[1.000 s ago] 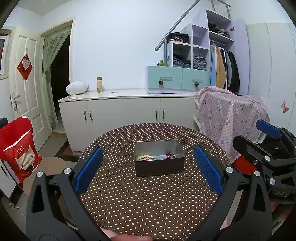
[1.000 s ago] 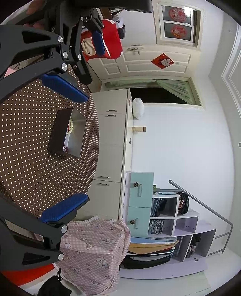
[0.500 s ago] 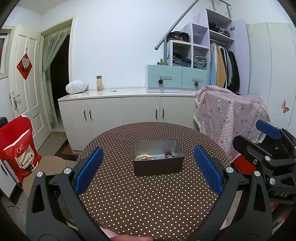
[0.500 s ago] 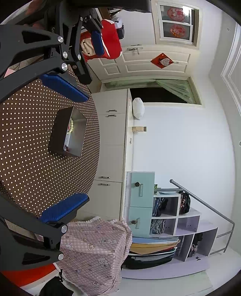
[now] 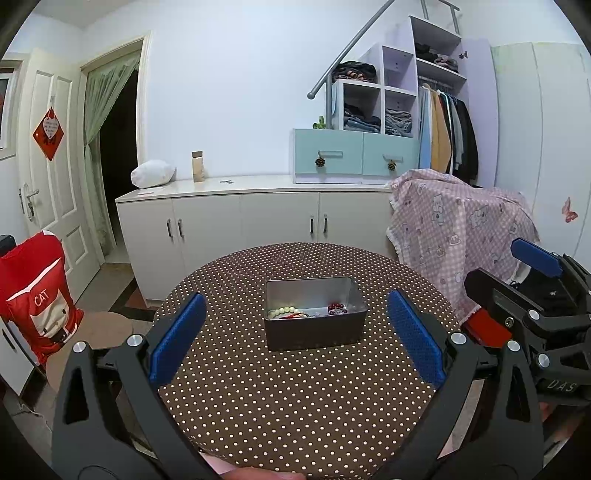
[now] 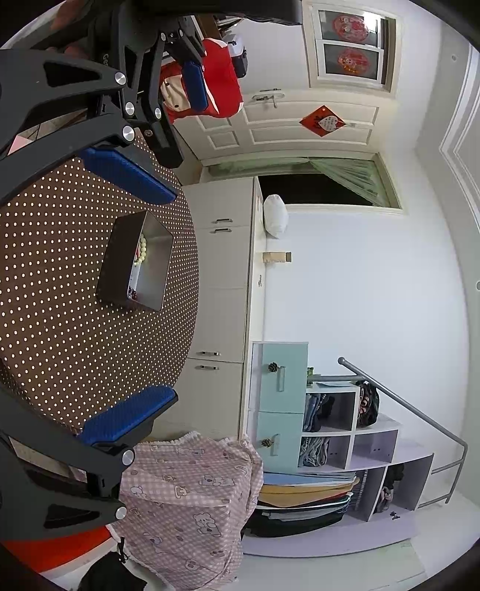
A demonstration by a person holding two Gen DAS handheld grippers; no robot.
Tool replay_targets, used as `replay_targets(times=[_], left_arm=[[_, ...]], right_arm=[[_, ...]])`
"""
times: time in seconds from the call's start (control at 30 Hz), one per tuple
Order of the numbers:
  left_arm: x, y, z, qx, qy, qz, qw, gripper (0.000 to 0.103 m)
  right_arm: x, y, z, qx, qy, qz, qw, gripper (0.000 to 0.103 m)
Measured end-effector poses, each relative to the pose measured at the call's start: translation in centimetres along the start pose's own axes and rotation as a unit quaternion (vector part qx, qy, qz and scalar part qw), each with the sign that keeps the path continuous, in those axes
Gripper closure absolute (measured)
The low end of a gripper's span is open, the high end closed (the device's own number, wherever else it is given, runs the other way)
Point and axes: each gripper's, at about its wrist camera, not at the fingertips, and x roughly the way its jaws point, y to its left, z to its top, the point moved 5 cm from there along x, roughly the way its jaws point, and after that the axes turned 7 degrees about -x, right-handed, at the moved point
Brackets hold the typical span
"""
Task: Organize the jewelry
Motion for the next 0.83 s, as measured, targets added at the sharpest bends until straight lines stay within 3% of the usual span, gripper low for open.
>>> replay_targets(times=[0.83], left_arm=[[0.37, -0.04, -0.12, -0.002, 0.003, 0.006, 1.0000, 0.006]], right_arm=[[0.32, 0.02, -0.18, 0.007, 0.003, 0.001, 1.000, 0.008]])
